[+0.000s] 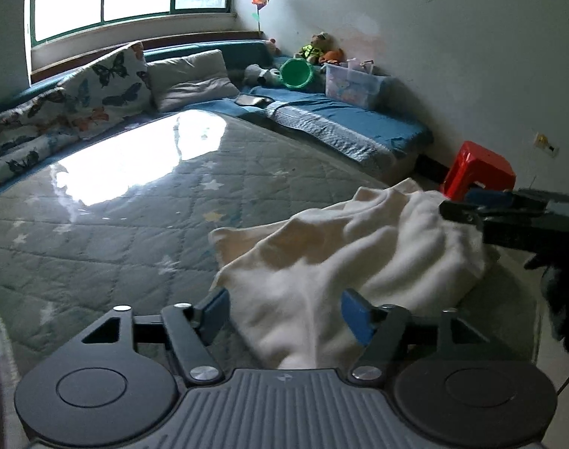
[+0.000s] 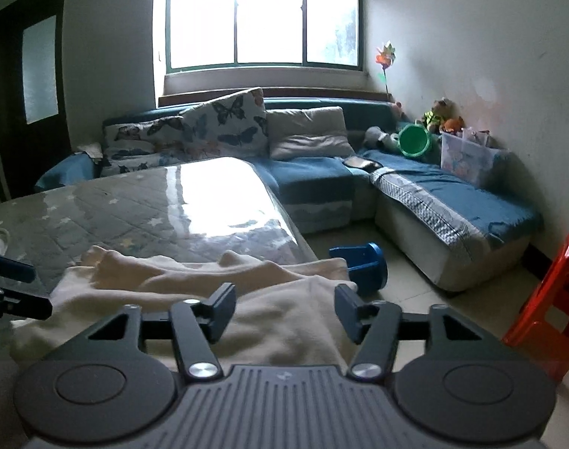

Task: Fold clothes

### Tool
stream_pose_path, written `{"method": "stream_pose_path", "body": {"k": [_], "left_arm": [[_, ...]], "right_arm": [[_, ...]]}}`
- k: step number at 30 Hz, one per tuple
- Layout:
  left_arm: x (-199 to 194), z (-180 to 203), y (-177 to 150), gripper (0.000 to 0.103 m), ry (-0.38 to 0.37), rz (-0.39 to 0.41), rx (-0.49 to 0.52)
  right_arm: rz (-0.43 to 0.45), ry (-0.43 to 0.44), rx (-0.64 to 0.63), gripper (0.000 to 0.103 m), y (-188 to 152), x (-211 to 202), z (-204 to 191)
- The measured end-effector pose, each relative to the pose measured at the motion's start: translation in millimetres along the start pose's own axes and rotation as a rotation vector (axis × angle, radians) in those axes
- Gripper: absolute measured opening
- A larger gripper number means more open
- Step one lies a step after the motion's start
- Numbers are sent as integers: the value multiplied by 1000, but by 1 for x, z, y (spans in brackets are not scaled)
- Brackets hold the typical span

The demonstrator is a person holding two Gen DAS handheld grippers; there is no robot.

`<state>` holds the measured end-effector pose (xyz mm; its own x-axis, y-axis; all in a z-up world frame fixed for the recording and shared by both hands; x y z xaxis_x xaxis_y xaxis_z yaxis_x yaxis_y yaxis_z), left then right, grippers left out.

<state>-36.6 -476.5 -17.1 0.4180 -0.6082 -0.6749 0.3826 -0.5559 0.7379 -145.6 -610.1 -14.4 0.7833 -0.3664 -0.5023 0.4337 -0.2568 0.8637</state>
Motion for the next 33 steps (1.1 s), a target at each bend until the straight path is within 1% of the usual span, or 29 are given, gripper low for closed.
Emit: {"method": "stream_pose_path", "body": {"k": [1, 3, 4, 7, 10, 11, 14, 18, 19, 23, 24, 26, 27, 28, 30, 32, 33], "left_arm": [[-5, -4, -2, 78, 15, 7, 9], [-13, -12, -6, 82, 41, 22, 23], [-16, -17, -9, 86, 53, 26, 29], [-27, -31, -17, 87, 85, 31, 40], [-41, -46, -29, 92, 123, 37, 30], [-45, -52, -33, 92, 133, 38, 23], [-56, -67, -44, 92, 150, 33, -2], [-75, -86, -60, 95, 168, 37, -49], [-81, -91, -64, 96, 174, 39, -60], [-102, -111, -82, 96, 206, 47, -105], [-107, -117, -86, 97, 215, 51, -117], [-119, -127, -95, 97, 239, 57, -146], [-124, -131, -100, 97, 249, 60, -158], [-130, -136, -105, 97, 260, 62, -168], [-139, -143, -113, 97, 281, 66, -182], [-148, -150, -122, 98, 300, 68, -189], [-152, -153, -126, 99, 309, 66, -191]], "right_arm": [[9, 1, -3, 75, 1, -3, -4], [26, 4, -12, 84, 2, -10, -11], [35, 6, -18, 84, 3, -13, -15], [45, 27, -51, 85, 2, -21, -33], [58, 35, -69, 86, 1, -27, -46], [60, 36, -68, 86, -1, -28, -50], [29, 51, -74, 86, -13, -23, -59], [-6, 47, -89, 86, -26, -15, -66], [-6, 51, -86, 86, -26, -14, -68], [15, 78, -71, 86, -14, -10, -81], [8, 87, -69, 84, -11, -4, -84], [-6, 104, -66, 78, -5, 7, -90], [-18, 105, -60, 68, -4, 14, -92], [-44, 110, -50, 56, -4, 23, -93], [-91, 125, -2, 46, -5, 41, -92], [-113, 125, 33, 40, -4, 54, -90], [-113, 111, 30, 39, -4, 63, -89]]}}
Point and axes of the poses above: each gripper's, at about its wrist camera, not at the fingertips, and x roughly the way its jaws point, z to its right, y to its top, the point moved 10 cm from there along x, roughly the way its jaws point, and after that the axes turned 4 degrees about y, right-handed, at the moved point
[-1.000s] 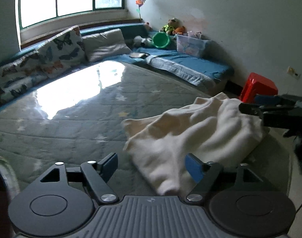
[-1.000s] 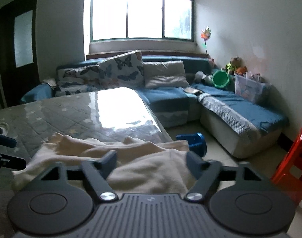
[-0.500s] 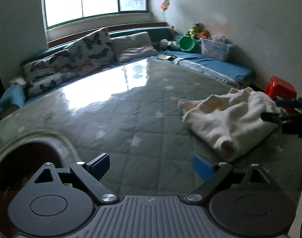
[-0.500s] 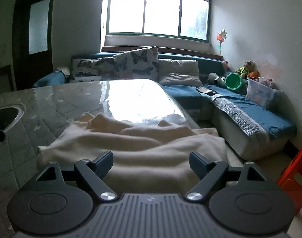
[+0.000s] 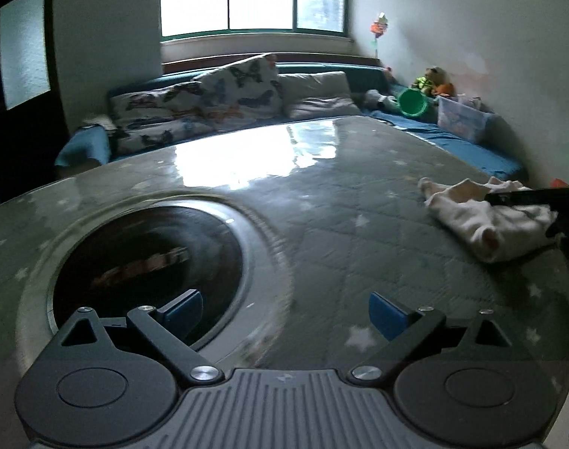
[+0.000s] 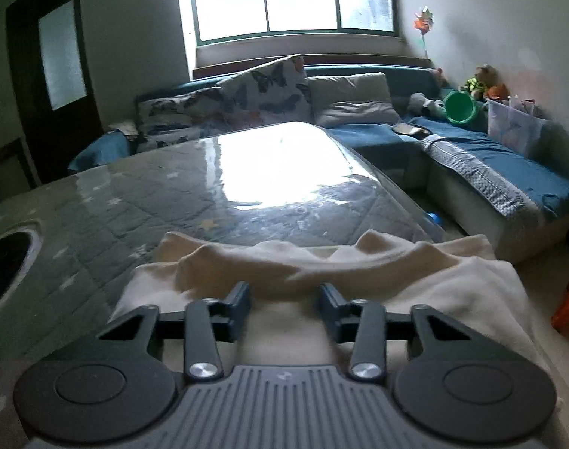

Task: Fold clothes

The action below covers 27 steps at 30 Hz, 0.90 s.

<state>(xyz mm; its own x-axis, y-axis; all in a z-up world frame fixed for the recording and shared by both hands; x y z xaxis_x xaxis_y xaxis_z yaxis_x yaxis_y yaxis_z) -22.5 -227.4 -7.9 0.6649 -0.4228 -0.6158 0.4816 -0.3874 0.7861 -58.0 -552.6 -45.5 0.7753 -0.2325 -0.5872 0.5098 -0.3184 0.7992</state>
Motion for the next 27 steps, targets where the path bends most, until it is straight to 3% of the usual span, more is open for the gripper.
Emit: {"method": "stream_pose_path", "body": {"k": [6, 14, 27], "left_arm": [[-11, -31, -16, 99, 55, -22, -46], [-14, -62, -30, 102, 123, -39, -99], [-6, -87, -41, 103, 207, -53, -161]], "right_arm": [[0, -57, -92, 40, 5, 15, -11], [44, -58, -141, 60, 12, 7, -37], [67, 177, -171, 85, 2, -12, -137]]}}
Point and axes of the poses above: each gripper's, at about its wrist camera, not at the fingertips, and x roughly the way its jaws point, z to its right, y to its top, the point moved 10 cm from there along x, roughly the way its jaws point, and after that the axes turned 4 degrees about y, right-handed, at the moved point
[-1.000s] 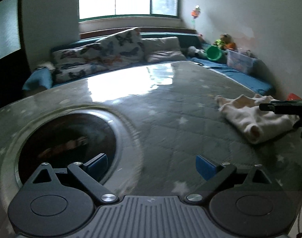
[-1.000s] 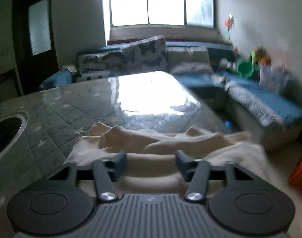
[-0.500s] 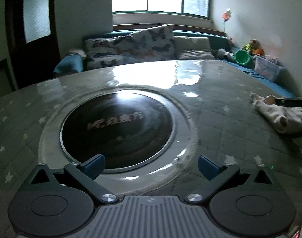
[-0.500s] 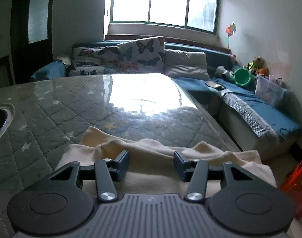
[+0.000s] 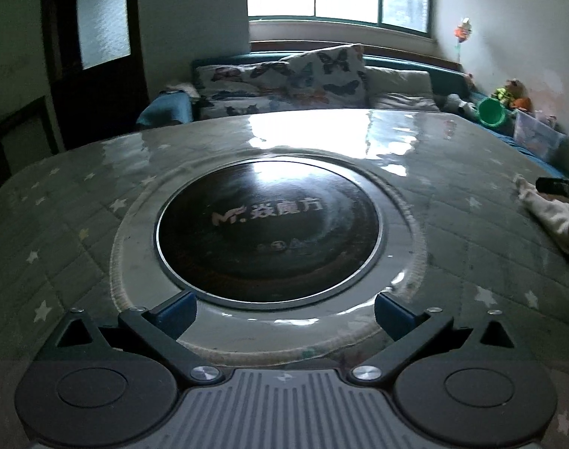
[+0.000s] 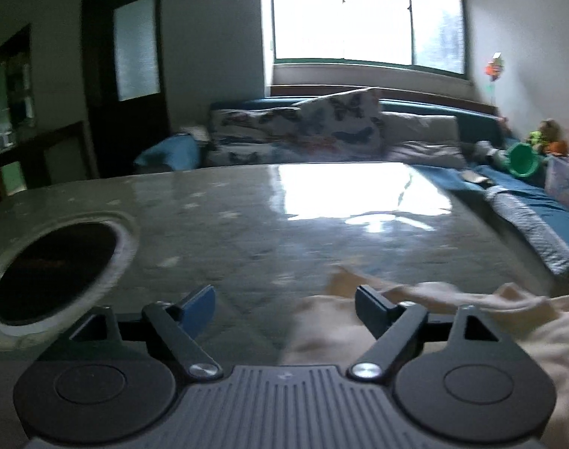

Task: Fold clothes

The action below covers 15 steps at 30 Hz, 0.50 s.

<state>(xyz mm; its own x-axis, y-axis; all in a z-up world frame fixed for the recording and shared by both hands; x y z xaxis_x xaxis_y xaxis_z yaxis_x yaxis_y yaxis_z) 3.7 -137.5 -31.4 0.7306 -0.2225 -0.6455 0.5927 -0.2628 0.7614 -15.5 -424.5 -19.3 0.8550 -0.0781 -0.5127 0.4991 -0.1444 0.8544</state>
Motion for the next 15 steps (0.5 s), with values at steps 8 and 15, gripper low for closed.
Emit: {"method": "stream_pose_path", "body": {"k": [8, 15], "left_arm": [[24, -23, -8, 103, 64, -41, -88], [31, -34, -7, 103, 108, -25, -110]], "right_arm": [[-40, 115, -56, 95, -13, 18, -64], [-70, 175, -91, 103, -21, 31, -100]]}}
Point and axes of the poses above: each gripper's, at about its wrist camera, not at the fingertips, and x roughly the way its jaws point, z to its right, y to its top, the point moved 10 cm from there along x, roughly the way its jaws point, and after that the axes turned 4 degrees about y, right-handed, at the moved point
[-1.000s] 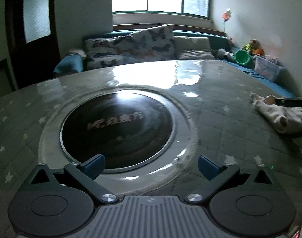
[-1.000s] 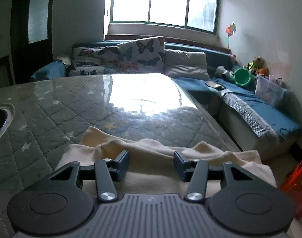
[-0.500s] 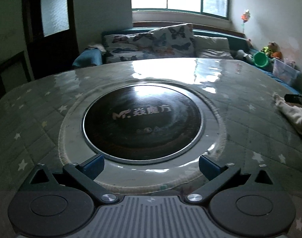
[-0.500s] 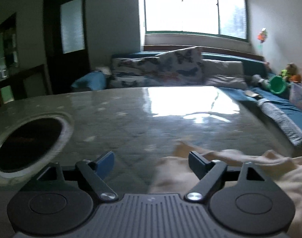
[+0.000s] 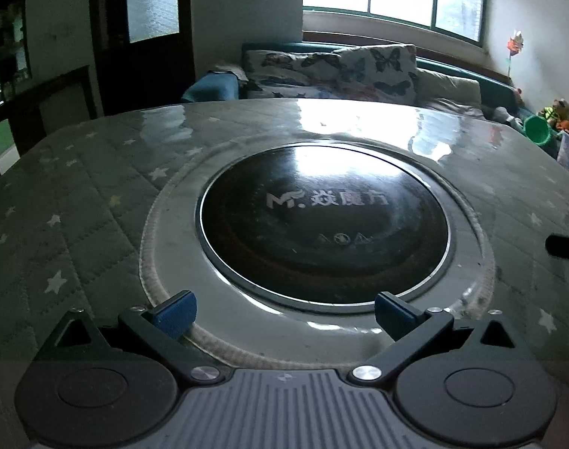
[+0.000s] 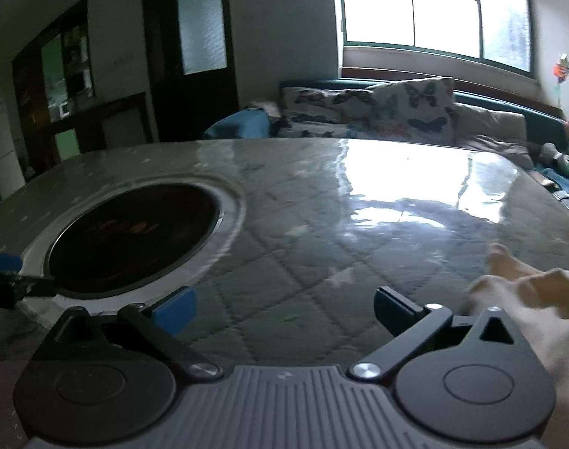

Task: Fold clothes

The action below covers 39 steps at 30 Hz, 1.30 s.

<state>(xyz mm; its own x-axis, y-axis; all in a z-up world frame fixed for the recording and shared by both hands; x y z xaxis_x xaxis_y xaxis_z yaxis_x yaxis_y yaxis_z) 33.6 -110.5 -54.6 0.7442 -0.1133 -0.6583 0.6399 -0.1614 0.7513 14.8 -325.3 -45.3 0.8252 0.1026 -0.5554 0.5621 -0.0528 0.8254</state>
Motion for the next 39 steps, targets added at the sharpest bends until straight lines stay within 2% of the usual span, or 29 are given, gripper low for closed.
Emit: {"method": "stream_pose_path", "body": {"k": [18, 30, 39], "left_arm": [[16, -5, 11, 103, 61, 9, 14], [22, -7, 16, 103, 81, 12, 0], [23, -7, 17, 103, 81, 15, -5]], "right_arm": [[-28, 85, -69, 103, 12, 29, -55], [-82, 115, -65, 103, 8, 42, -65], [-102, 100, -89, 103, 6, 47, -68]]}}
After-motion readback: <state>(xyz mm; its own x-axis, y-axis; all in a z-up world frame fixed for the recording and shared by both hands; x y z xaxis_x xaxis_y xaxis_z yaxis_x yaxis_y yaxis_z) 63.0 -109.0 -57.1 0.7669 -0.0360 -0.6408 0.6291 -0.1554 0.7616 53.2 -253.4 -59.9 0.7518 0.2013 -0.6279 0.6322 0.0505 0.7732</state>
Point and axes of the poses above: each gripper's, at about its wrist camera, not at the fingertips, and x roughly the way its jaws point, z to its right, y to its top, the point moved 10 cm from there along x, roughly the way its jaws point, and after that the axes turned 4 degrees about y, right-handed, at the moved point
